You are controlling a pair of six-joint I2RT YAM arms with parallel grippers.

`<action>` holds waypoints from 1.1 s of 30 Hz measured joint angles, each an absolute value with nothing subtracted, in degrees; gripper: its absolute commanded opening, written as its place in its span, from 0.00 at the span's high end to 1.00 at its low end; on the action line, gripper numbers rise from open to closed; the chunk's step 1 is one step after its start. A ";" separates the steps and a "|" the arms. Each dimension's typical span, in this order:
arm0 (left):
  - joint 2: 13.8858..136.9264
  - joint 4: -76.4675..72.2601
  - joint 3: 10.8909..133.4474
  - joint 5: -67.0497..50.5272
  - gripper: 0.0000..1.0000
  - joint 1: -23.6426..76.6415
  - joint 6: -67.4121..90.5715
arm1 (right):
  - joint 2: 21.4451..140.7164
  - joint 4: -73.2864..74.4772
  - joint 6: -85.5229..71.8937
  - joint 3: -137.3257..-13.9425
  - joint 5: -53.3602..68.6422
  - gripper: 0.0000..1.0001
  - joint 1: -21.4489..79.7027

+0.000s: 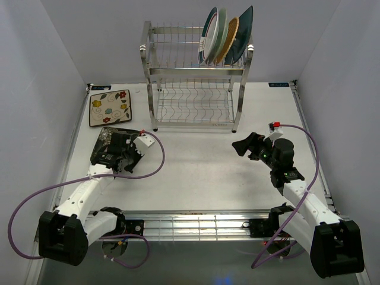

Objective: Load the plates into the dish rack
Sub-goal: Pick up the plate at the center of the board.

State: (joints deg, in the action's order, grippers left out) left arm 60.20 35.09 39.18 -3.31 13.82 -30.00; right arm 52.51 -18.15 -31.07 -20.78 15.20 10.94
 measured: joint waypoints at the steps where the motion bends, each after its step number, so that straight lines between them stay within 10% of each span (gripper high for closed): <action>1: 60.20 35.33 39.18 -3.73 1.00 13.76 -30.02 | 52.53 -18.15 -31.07 -20.78 15.22 0.07 10.94; 26: 56.14 39.79 39.18 -10.55 1.00 13.61 -31.86 | 52.99 -18.20 -31.09 -20.78 15.59 0.07 10.94; 33: 58.50 38.68 38.48 -9.93 0.87 13.61 -31.88 | 53.08 -18.20 -31.07 -20.78 15.59 0.07 10.94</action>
